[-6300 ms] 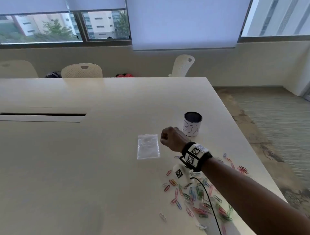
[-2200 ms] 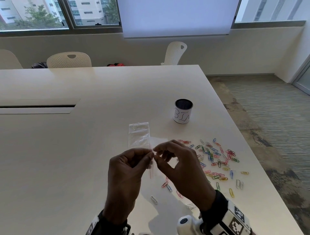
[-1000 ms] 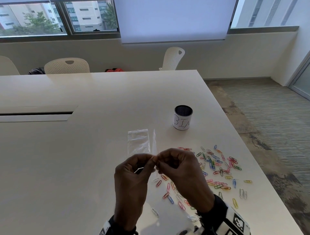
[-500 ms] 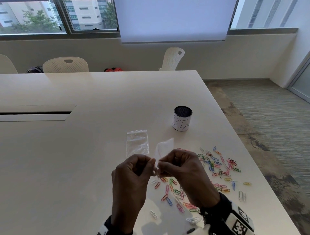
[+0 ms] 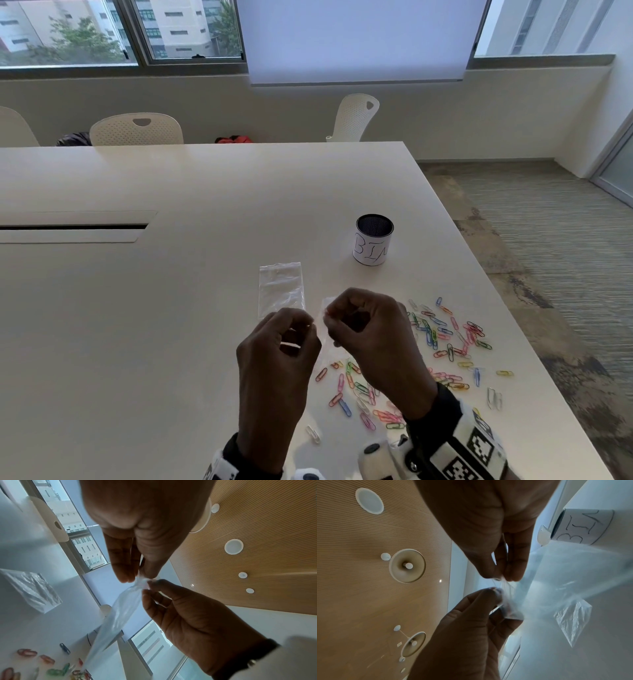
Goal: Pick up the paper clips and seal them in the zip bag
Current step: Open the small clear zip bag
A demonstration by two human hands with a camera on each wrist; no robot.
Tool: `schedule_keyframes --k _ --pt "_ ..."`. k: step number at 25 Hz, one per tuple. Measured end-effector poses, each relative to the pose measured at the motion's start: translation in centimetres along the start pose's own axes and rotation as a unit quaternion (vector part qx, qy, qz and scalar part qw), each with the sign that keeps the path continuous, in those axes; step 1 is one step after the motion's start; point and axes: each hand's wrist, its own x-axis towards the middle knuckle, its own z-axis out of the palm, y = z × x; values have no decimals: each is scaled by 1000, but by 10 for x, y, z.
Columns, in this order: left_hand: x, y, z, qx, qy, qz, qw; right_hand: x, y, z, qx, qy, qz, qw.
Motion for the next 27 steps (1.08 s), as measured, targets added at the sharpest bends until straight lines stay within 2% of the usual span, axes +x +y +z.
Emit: schedule_keyframes --k 5,9,11,14,18,21,27 --pt "0 0 -1 33 33 2 999 -1 4 -2 -76 57 6 995" --pt "-4 6 0 43 45 31 998 -11 -1 6 -59 -13 36 998" --pt "-7 8 2 32 31 27 999 -14 0 9 -65 -29 41 997" --pt "-10 8 1 37 9 17 999 -14 2 9 -97 -22 50 994" --pt "-10 8 -3 61 26 7 998 -15 2 5 -130 14 55 990" --pt "-11 11 -5 66 24 24 997 -17 2 8 -151 33 36 987" --pt "-16 14 -3 74 6 59 995 -13 4 12 -179 27 33 983"
